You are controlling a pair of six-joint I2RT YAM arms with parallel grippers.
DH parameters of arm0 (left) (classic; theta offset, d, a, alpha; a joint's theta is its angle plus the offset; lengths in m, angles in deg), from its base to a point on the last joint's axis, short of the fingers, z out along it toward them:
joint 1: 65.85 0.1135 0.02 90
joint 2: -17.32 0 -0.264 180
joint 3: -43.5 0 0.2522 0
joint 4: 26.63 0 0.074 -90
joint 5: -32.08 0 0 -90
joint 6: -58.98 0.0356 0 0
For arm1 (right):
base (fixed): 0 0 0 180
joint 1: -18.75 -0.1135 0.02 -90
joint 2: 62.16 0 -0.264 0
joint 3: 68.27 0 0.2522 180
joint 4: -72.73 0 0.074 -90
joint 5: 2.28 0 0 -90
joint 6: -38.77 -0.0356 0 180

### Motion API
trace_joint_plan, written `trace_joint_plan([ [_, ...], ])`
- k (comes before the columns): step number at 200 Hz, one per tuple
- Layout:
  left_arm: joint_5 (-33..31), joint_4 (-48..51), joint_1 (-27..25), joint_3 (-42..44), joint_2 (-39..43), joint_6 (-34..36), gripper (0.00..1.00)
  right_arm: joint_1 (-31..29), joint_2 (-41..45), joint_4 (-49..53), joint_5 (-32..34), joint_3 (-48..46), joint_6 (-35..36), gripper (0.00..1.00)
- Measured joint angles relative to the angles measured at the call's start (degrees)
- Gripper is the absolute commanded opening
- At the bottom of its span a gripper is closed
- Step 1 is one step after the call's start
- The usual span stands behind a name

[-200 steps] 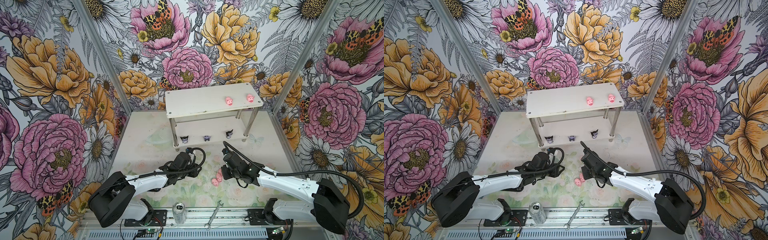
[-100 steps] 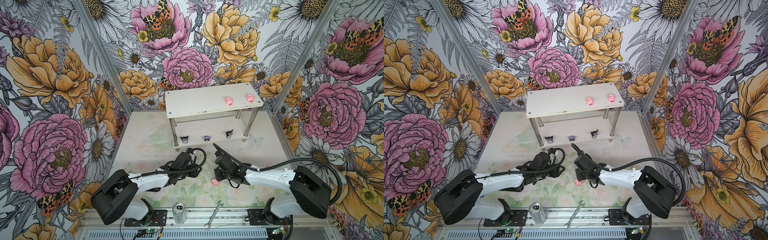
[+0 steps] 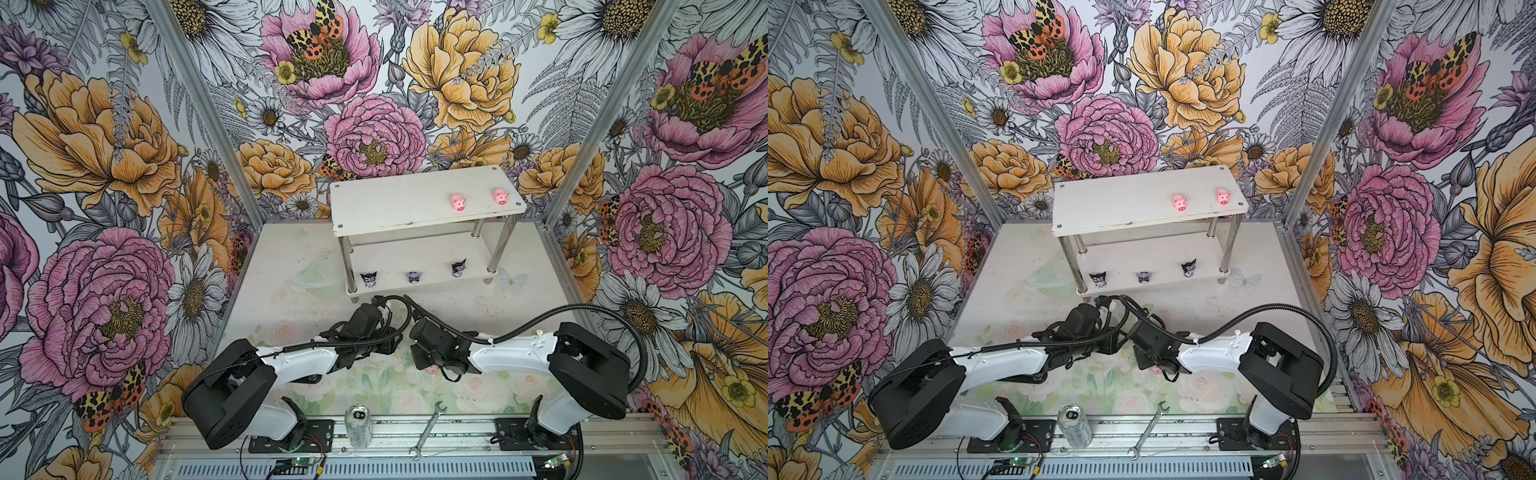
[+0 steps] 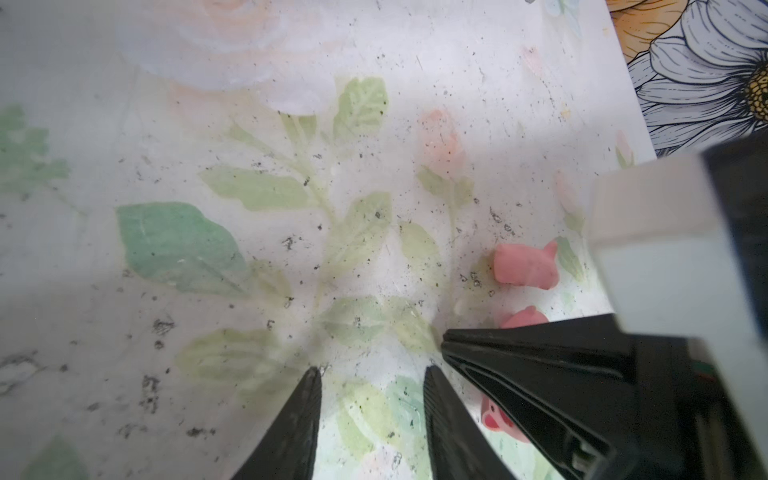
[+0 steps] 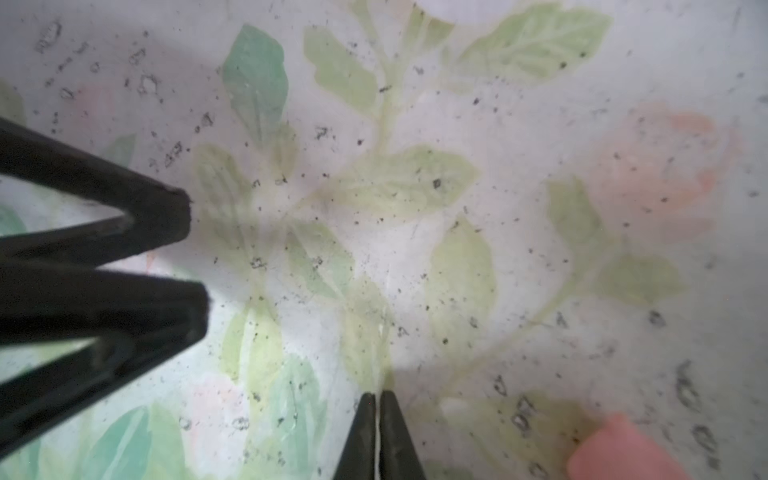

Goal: Place and organize the plastic toys onto the shelf
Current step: 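Position the right gripper over a pink pig and close on it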

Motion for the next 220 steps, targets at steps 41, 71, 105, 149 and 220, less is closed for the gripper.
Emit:
trace_joint_plan([
  [41, 0.1, -0.7, 0.3, 0.0, 0.0, 0.0, 0.43, 0.7, 12.7, 4.9, 3.5, -0.9, 1.3, 0.11],
  [71, 0.4, -1.8, 0.4, 0.0, -0.7, 0.0, 0.43, 4.2, 18.9, 7.6, 4.9, -4.1, 1.6, 0.01],
  [105, 0.5, -2.1, 0.4, 0.0, -1.5, 0.0, 0.43, 6.0, 19.9, 10.4, 5.2, -8.1, 1.0, 0.00],
  [149, 0.7, -2.5, 0.4, 0.0, -1.7, 0.0, 0.43, 5.9, 14.3, 9.8, 5.0, -8.5, 0.7, 0.00],
  [220, 1.3, -2.5, 0.4, -0.3, -2.3, 0.0, 0.43, 1.1, 6.2, 3.1, 4.3, -7.9, -2.3, 0.00],
])
